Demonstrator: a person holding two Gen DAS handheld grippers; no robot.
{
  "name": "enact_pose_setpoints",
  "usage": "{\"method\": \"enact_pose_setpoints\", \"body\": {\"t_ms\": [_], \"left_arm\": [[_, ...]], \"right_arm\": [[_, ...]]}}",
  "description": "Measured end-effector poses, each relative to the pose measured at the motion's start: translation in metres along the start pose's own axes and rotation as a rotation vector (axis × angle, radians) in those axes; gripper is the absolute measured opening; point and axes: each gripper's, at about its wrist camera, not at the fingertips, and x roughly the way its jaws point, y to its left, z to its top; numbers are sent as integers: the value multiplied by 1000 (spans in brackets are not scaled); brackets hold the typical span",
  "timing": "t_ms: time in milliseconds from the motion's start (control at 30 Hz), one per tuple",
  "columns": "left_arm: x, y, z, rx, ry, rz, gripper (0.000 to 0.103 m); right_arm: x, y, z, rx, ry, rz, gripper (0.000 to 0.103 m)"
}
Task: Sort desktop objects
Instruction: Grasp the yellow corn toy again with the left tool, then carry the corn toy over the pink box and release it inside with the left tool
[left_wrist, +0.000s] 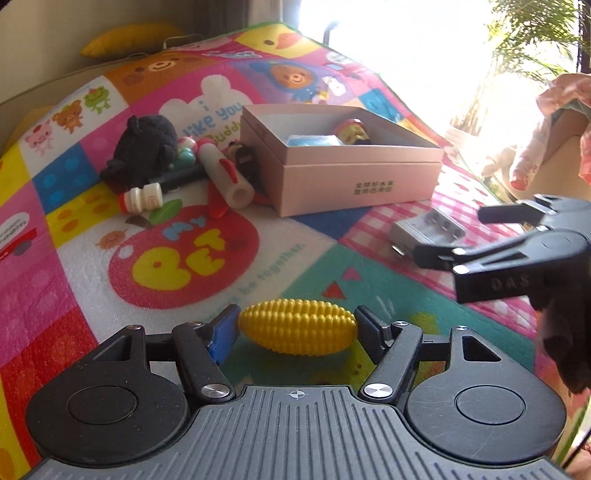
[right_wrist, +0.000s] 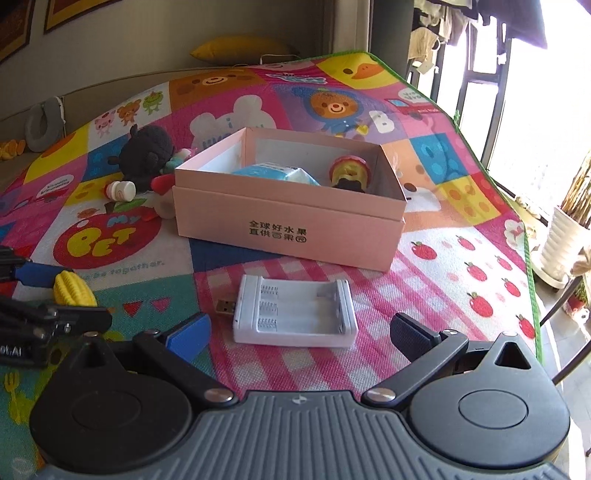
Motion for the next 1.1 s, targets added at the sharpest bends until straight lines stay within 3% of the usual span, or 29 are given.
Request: {"method": "enact_pose_setpoints", "body": {"t_ms": [267, 333, 367, 533, 833, 1000, 1100], "left_arm": [[-4, 0, -3, 0, -12, -22, 87], [-4, 0, -3, 3, -14, -20, 92], [-4, 0, -3, 6, -14, -18, 93], [-6, 1, -5, 28, -17, -15, 95], [-5, 0, -5, 50, -4, -4, 94], [-4, -8, -4, 73, 4, -26, 86], [-2, -12, -4, 88, 8, -9, 76]], "right_arm": [[32, 1, 14, -7, 100, 49, 103], [31, 1, 13, -4, 97, 54, 99], [29, 0, 13, -3, 93, 58, 91], [18, -1, 10, -5, 89, 61, 91], [-17, -2, -3, -29, 41, 35, 91], [-22, 1, -9, -45, 41, 20, 91], [-24, 0, -11, -30, 46, 27, 91]]}}
